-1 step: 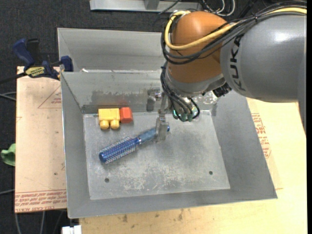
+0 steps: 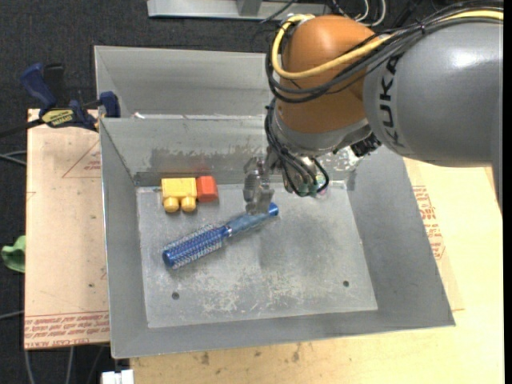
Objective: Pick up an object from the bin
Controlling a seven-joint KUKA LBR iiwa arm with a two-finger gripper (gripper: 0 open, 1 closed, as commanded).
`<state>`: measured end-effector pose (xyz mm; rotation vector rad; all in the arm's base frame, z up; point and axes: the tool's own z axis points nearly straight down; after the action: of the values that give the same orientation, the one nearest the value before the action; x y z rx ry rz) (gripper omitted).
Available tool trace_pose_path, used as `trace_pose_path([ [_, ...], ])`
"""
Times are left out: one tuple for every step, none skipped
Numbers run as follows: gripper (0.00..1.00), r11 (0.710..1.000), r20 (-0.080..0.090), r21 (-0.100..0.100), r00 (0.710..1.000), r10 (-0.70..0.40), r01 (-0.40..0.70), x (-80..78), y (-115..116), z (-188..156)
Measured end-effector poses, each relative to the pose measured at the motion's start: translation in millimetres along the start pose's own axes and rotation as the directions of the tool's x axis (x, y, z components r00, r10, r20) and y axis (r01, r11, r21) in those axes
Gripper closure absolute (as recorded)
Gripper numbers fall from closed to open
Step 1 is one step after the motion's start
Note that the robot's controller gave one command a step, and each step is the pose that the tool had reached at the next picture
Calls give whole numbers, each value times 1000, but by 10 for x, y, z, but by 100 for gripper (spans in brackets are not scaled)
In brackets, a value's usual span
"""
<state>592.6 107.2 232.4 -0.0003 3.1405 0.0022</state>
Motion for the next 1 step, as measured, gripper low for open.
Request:
trace_pose_path([
  [0,1000,0,0,1000,1,-1,0,-1,0],
])
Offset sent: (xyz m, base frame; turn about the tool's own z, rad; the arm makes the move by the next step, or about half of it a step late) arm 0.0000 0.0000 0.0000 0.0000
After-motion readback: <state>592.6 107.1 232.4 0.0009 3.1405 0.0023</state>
